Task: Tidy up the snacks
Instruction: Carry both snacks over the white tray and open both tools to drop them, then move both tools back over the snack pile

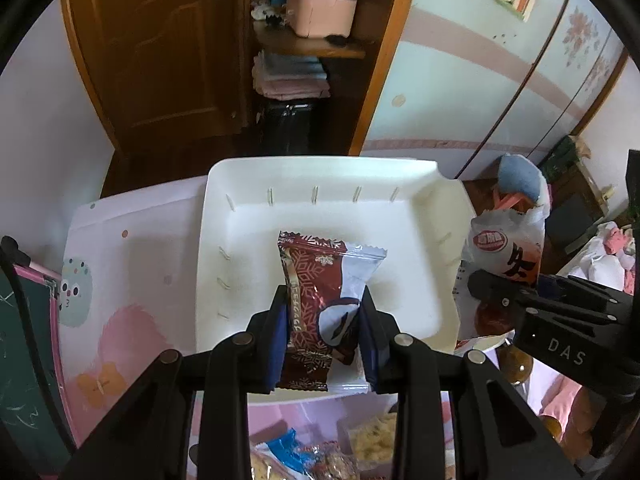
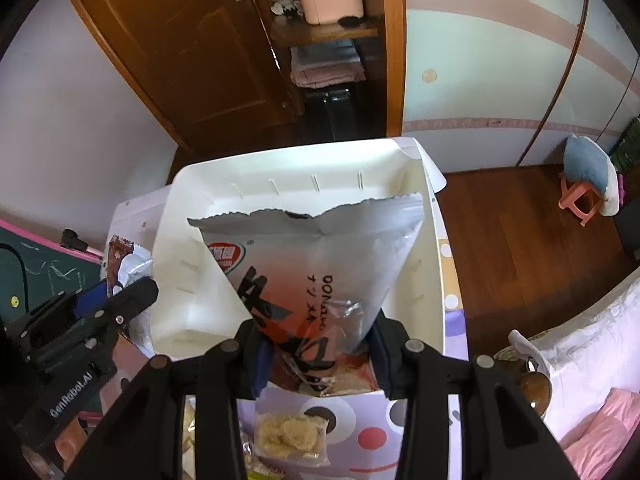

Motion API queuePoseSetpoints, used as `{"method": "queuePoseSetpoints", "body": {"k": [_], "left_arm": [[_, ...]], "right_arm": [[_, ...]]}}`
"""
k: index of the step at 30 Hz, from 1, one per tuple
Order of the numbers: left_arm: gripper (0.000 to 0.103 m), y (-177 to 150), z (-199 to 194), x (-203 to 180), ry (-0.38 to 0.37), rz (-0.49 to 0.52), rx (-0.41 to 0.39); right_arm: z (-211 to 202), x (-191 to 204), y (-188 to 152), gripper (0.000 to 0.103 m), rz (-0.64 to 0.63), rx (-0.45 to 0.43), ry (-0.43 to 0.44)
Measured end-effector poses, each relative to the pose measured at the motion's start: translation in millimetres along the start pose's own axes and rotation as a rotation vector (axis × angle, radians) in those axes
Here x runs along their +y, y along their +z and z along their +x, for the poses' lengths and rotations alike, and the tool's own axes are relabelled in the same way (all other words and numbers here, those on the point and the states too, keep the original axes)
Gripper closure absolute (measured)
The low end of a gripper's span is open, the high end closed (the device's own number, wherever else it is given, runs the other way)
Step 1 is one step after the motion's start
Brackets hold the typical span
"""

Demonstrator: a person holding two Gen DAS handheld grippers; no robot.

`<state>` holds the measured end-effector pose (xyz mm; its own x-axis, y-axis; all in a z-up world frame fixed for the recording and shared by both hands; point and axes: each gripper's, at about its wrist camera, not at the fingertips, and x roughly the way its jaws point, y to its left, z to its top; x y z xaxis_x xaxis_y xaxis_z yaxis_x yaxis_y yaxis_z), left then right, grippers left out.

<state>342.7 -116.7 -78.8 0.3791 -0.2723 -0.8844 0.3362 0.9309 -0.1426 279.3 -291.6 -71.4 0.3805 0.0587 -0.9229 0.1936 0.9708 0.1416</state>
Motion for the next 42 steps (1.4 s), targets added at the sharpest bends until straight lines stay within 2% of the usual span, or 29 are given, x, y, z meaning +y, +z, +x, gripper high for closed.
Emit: {"method": "queuePoseSetpoints", "body": {"k": [4, 8, 9, 10, 12, 13, 17, 24, 31, 35, 42], "left_arm": [[0.073, 2.4, 14.7, 1.5, 0.021, 0.002, 0.014], [0.071, 2.8, 20.5, 1.3, 0.080, 0.034, 0.012], [0.064, 2.3, 20.6, 2.3, 0.094, 0.040, 0.009], [0.047, 1.7, 20.2, 2.0, 0.107, 0.047, 0.004], [0.022, -0.6, 15.5, 2.1, 0.125, 0.051, -0.024], [0.020, -2.2, 11.6, 1.8, 0.147, 0.055, -0.052], [0.020, -3.4, 6.2, 2.1, 0.147, 0.064, -0.063], [0.019, -10.6, -7.0, -1.6, 0.157, 0.075, -0.091], [0.019, -16.8, -26.6, -5.4, 0.136, 0.064, -0.104], [0.019, -23.8, -49.8, -3.5, 0.116, 0.047, -0.144], [0.019, -40.0, -104.0, 0.1, 0.129, 0.042, -0.227]], "right_arm": [[12.2, 4.4, 4.6, 0.061, 0.008, 0.021, -0.013], [18.4, 8.4, 7.2, 0.061, -0.002, 0.023, -0.027], [19.8, 10.8, 6.9, 0.060, -0.008, 0.028, -0.031], [21.5, 11.3, 7.9, 0.057, -0.011, 0.029, -0.032], [21.4, 14.2, 7.2, 0.051, -0.021, 0.021, -0.033], [20.7, 16.0, 7.1, 0.046, -0.028, 0.014, -0.035], [16.5, 17.8, 8.0, 0.041, -0.046, -0.013, -0.071], [8.8, 15.9, 5.7, 0.039, -0.041, -0.023, -0.057], [-5.2, 20.2, 1.8, 0.038, -0.040, -0.031, -0.027], [-19.9, 21.6, -2.9, 0.038, -0.030, -0.051, -0.003], [-59.0, 17.7, -21.6, 0.038, -0.022, -0.108, 0.017]]}}
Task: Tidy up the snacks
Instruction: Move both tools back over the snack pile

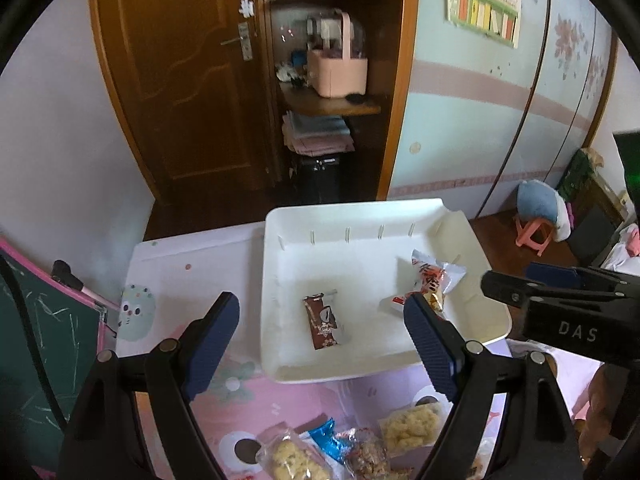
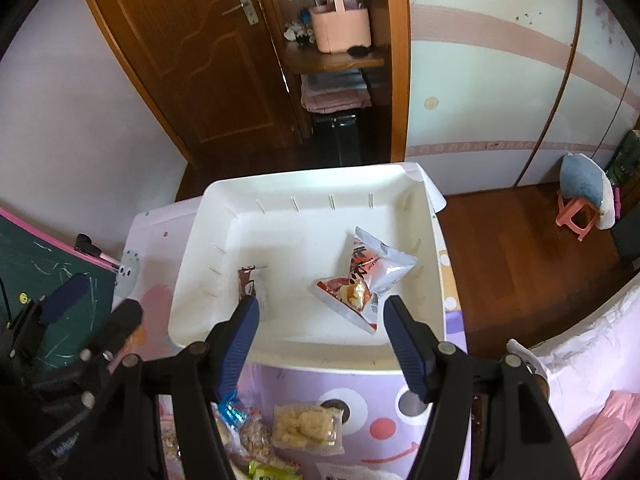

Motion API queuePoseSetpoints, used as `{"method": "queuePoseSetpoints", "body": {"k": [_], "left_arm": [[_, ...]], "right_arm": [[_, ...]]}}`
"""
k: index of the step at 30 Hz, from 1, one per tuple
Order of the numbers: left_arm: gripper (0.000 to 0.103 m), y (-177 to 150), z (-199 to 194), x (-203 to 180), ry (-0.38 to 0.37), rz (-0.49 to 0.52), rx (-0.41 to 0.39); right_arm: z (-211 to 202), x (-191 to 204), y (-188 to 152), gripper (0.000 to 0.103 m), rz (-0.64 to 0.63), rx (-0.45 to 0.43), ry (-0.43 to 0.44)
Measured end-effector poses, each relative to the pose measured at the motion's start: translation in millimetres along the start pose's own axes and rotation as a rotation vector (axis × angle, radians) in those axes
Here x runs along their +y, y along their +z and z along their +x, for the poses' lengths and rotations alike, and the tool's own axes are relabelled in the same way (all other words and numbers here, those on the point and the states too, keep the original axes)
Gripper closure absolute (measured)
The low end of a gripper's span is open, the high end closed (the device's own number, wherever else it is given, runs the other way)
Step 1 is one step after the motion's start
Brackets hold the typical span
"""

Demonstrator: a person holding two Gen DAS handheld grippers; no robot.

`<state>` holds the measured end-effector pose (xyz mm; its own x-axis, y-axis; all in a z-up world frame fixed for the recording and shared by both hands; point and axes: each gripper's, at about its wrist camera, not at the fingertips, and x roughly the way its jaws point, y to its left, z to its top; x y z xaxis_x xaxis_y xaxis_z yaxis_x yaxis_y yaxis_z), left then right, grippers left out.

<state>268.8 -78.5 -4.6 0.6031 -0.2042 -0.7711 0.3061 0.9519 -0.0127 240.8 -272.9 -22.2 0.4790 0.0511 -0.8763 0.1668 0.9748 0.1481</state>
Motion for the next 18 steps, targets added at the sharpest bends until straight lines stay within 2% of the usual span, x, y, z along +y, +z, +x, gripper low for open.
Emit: {"method": "queuePoseSetpoints", "body": {"k": [8, 13, 18], "left_arm": [[0.019, -19.8, -59.1, 15.7, -0.001, -0.025, -0.011], [0.016, -45.0, -92.4, 25.6, -0.010, -0.026, -0.004], [0.015, -79.6, -121.9, 33.2, -0.017, -0.037, 0.002]], "right_arm": [[-55.9, -4.0, -27.5, 0.038, -0.032, -0.056, 0.031], [-94.5, -2.7, -59.8, 0.036, -0.086, -0.105, 0.035], [-117.4, 2.9, -103.6, 0.035, -0.168, -0.089, 0.011]]}}
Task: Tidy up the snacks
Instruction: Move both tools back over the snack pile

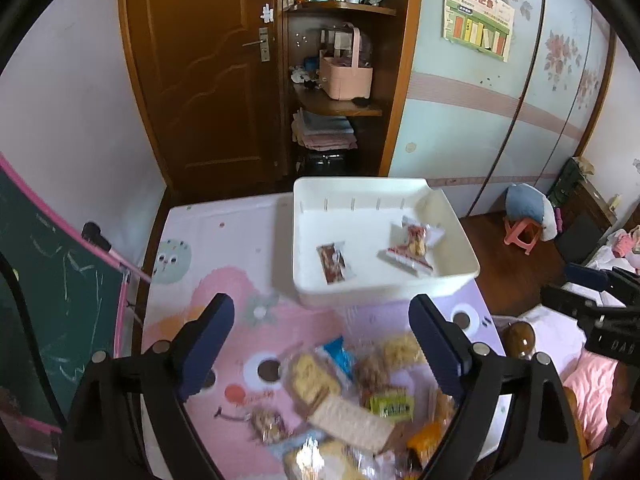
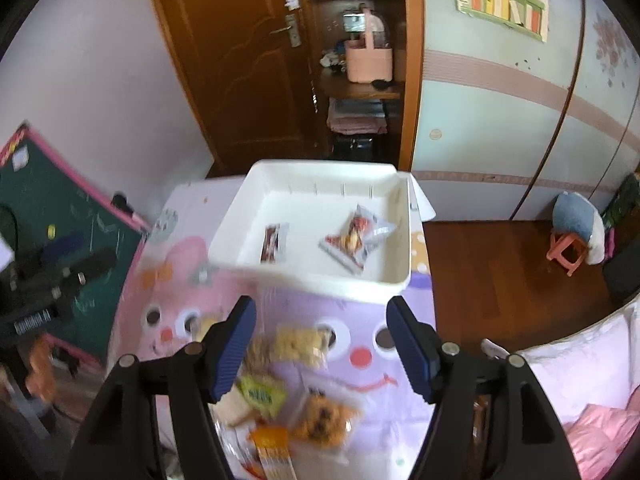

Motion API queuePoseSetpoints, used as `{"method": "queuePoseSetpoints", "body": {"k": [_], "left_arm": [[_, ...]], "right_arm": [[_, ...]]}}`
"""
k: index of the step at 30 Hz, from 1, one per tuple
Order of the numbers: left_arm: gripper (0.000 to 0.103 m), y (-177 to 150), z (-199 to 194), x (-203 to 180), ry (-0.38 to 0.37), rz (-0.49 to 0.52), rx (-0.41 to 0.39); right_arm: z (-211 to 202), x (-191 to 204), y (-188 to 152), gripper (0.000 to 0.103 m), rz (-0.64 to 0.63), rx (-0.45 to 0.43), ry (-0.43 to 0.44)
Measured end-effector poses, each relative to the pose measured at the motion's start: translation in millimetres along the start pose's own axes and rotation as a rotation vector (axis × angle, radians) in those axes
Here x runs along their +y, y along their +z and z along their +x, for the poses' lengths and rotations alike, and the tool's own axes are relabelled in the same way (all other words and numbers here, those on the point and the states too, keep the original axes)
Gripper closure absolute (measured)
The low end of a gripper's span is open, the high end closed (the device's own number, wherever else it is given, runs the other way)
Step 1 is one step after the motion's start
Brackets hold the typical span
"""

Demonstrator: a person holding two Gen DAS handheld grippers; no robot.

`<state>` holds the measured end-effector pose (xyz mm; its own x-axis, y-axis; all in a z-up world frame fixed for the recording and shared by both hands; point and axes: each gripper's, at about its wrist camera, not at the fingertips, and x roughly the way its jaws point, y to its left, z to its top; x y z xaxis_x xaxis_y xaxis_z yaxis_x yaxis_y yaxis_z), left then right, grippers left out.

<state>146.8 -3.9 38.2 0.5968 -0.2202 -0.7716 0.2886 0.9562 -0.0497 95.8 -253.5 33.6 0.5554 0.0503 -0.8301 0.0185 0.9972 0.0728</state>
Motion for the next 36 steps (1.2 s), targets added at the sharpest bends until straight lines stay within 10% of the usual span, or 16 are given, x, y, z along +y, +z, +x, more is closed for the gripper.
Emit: {"method": "queuePoseSetpoints", "body": {"k": [11, 21, 36], "left_arm": [[0.014, -94.9, -21.0, 6.4, 0.001, -0.011, 0.098], [0.014, -202.8, 48.9, 29.6, -0.052, -0.159, 0.354], [0.014, -270.9, 129.9, 33.1, -0.123, -0.262, 0.562]], "right_arm": [[-11.2, 33.8, -101.8, 0.035, -0.117, 0.088, 0.047], [52.6, 58.9, -184.7, 0.035, -0.164, 0.254, 0.083], [113.9, 73.0, -213.4, 0.035, -0.169, 0.364, 0.053]]}}
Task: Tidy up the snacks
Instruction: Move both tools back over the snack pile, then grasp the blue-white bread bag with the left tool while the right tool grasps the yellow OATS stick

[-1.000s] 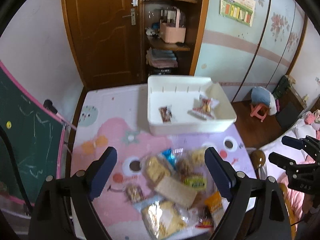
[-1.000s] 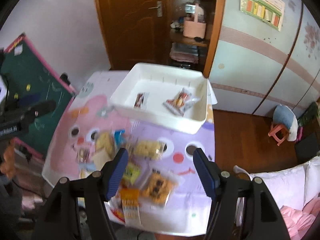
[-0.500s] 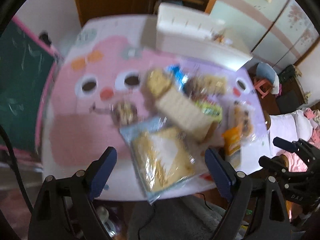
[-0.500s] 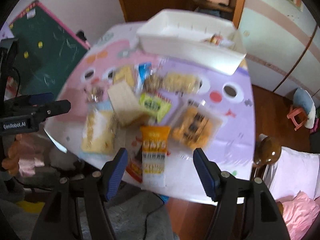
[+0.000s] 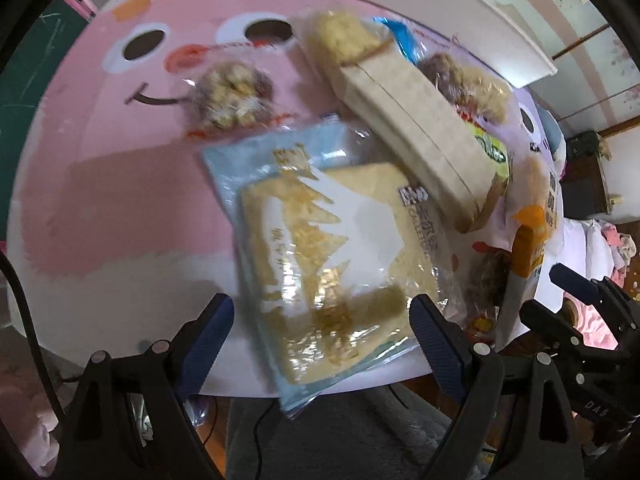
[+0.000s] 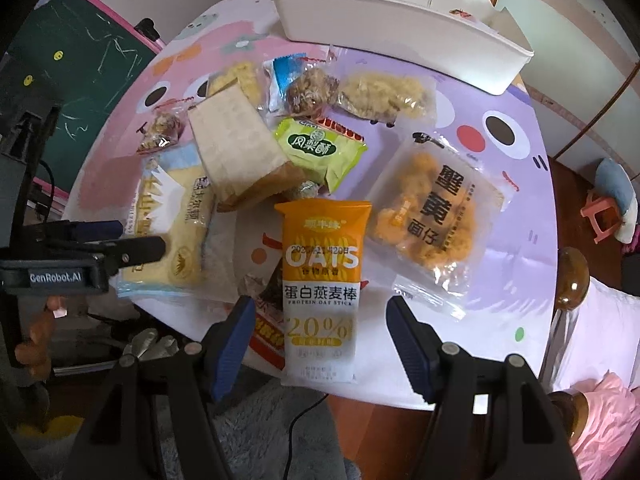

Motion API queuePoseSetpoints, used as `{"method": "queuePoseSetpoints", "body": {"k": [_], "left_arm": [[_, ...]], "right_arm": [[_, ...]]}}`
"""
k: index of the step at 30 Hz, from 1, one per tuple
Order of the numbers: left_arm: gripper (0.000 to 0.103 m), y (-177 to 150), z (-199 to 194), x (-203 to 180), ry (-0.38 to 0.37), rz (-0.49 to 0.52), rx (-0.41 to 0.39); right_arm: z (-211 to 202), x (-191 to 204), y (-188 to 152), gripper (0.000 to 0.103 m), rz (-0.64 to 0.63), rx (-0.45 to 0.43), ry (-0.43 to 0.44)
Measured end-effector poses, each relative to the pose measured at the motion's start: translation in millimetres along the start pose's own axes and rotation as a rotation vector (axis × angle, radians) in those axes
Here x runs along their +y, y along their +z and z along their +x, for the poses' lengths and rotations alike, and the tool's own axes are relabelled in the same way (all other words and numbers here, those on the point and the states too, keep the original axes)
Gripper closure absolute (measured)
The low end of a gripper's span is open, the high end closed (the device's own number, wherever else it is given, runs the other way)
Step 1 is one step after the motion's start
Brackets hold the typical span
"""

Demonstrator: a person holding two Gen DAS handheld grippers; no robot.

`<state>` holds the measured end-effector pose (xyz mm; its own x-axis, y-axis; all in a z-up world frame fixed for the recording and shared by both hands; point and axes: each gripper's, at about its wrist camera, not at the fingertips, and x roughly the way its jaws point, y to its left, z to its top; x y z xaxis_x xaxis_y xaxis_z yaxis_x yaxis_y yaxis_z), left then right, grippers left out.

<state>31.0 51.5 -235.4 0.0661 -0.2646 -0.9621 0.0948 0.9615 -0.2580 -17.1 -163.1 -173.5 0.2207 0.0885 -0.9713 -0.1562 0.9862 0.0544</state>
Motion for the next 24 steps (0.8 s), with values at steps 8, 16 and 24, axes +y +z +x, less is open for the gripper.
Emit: {"method": "queuePoseSetpoints", "body": {"k": [8, 16, 24], "left_arm": [[0.000, 8.7, 17.9, -15.4, 0.005, -0.026, 0.039], [0.000, 32.5, 38.1, -41.7, 0.135, -0.098, 0.119], [0.000, 43.0, 46.4, -58.4, 0.199, -0.132, 0.106]], "right_arm": [[10.6, -0.2, 2.7, 0.038, -0.002, 0.023, -0.008], [20.9, -0.4, 4.1, 0.043, 0.010, 0.045, 0.002], [28.0, -1.0, 4.7, 0.062, 0.012, 0.069, 0.014]]}}
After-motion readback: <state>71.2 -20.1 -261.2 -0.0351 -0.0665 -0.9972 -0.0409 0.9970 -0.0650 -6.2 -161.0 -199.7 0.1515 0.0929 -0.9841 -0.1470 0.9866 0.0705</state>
